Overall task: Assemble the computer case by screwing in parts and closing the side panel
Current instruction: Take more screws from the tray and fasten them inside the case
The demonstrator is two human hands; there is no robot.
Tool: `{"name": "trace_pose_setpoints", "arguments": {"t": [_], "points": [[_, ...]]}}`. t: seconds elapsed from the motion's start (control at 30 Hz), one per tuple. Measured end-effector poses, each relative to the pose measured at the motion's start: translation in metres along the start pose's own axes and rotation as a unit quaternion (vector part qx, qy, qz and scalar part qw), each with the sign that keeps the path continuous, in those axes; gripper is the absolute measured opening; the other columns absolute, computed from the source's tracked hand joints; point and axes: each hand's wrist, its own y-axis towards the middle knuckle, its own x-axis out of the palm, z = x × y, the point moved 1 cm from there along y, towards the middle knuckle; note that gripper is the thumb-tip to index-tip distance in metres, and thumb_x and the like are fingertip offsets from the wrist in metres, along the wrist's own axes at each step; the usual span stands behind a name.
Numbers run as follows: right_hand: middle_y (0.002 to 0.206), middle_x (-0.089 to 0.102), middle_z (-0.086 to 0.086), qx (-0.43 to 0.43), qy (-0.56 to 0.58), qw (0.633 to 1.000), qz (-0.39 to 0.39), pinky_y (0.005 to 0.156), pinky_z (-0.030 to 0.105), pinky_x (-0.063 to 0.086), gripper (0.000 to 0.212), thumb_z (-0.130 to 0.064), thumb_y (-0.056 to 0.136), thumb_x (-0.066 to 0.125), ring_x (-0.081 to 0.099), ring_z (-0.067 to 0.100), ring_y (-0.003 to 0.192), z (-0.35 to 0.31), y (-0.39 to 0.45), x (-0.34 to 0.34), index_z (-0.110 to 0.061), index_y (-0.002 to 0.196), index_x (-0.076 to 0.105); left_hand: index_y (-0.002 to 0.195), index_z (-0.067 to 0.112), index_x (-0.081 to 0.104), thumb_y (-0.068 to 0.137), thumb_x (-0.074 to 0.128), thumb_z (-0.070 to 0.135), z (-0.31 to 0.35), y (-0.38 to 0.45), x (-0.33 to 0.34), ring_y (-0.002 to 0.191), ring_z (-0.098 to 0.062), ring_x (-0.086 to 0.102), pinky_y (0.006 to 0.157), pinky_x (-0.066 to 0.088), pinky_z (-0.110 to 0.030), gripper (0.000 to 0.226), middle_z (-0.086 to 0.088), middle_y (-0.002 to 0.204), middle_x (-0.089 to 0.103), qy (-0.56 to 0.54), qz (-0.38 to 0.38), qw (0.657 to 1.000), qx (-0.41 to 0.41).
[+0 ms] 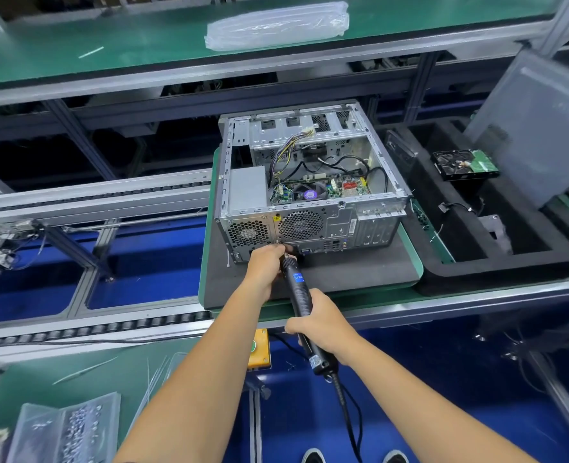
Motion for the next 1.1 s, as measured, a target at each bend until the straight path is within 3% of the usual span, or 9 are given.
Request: {"name": "trace_pose_setpoints", "arguments": {"t": [0.37,0.6,0.77,0.9,1.1], "points": [[0.100,0.059,0.014,0.006,-0.013,1.000,-0.002,0.079,0.047,0.058,0.043,-0.017,0.072,0.075,0.060,0.026,0.078,-0.004,0.000,0.000,-0.016,0.104,0.046,0.078,0.016,0.067,0.097,0.046,0.017,-0.001,0.005,0.002,0.085,-0.024,0.055,0.061,0.041,-0.026,0.028,-0.015,0.104,0.066,-0.003,0.010,1.000,-0.001],[0.107,0.061,0.018,0.009,-0.018,1.000,0.011,0.081,0.049,0.059,0.044,-0.018,0.072,0.074,0.060,0.026,0.078,-0.006,0.001,0.001,-0.016,0.104,0.045,0.078,0.009,0.063,0.095,0.044,0.011,0.000,0.008,0.006,0.077,-0.028,0.058,0.064,0.046,-0.029,0.025,-0.015,0.089,0.064,-0.052,0.009,0.998,-0.023],[0.099,0.059,0.009,0.014,-0.013,0.999,0.029,0.065,0.035,0.057,0.047,-0.021,0.072,0.074,0.061,0.020,0.074,-0.009,0.001,0.012,-0.016,0.108,0.045,0.085,0.002,0.059,0.096,0.044,0.011,-0.001,0.005,0.007,0.056,-0.020,0.057,0.058,0.051,-0.029,0.021,-0.010,0.067,0.062,-0.150,-0.012,0.987,-0.061],[0.098,0.056,0.005,0.010,-0.018,0.999,0.039,0.056,0.025,0.050,0.049,-0.022,0.074,0.074,0.058,0.014,0.072,-0.010,0.002,0.017,-0.015,0.112,0.043,0.087,0.005,0.061,0.096,0.045,0.014,-0.007,0.005,0.001,0.067,-0.022,0.058,0.060,0.051,-0.028,0.021,-0.010,0.079,0.063,-0.143,0.030,0.987,-0.072],[0.101,0.057,0.008,0.012,-0.018,0.999,0.046,0.064,0.033,0.056,0.047,-0.022,0.074,0.073,0.059,0.018,0.074,-0.015,0.005,0.016,-0.013,0.110,0.045,0.089,0.009,0.063,0.093,0.050,0.015,-0.007,0.007,-0.004,0.075,-0.021,0.054,0.073,0.047,-0.035,0.014,-0.008,0.084,0.060,-0.079,0.036,0.995,-0.047]]}}
